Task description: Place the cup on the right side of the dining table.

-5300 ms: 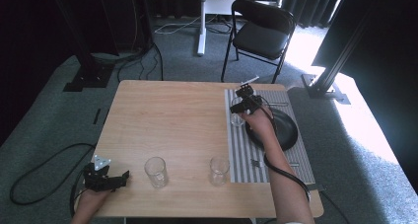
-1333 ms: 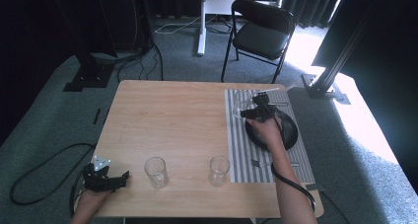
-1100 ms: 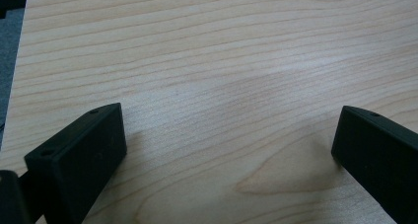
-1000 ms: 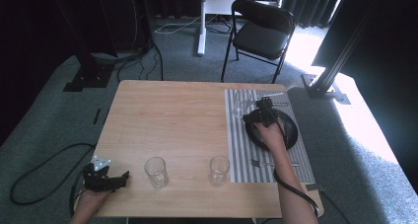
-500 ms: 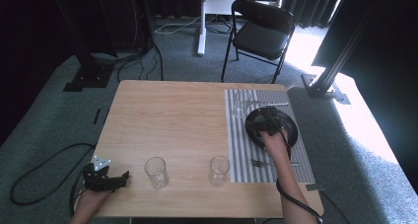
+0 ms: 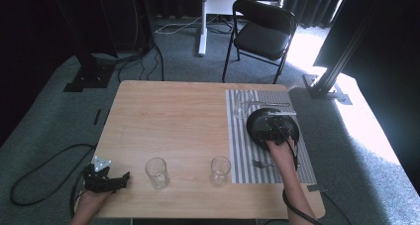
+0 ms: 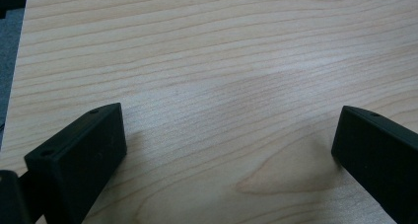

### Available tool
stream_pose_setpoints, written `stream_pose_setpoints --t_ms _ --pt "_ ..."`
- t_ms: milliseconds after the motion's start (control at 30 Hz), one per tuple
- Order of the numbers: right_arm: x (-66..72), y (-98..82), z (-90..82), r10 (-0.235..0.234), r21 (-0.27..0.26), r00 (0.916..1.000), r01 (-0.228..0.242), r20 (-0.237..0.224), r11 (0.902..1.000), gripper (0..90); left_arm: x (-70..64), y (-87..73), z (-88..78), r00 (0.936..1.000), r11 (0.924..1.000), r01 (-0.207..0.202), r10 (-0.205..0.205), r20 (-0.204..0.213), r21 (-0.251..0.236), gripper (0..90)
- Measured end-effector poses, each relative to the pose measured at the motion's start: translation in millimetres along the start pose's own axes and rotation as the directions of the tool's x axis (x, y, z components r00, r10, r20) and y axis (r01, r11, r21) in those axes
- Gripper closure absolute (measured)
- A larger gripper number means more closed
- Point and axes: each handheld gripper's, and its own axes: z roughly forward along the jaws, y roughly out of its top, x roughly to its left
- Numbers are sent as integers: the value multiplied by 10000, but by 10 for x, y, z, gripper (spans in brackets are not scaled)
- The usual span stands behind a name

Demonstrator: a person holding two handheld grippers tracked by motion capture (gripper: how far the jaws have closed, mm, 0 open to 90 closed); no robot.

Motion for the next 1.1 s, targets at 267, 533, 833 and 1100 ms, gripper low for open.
stream_pose_setpoints --t_ms 267,533,833,1100 --pt "-23 -144 -71 -42 -204 9999 44 138 9998 119 0 0 0 10000 10000 0 0 0 1 4" --pt "-36 -337 -126 -183 -277 9997 188 175 9994 119 0 0 0 10000 10000 -6 6 0 1 4" --pt "-69 -523 -135 -193 -194 9989 201 418 9996 119 0 0 0 10000 10000 1 -1 5 -8 4" --pt "-114 -749 -164 -144 -225 9979 159 632 9996 119 0 0 0 10000 10000 -2 2 -2 5 4"
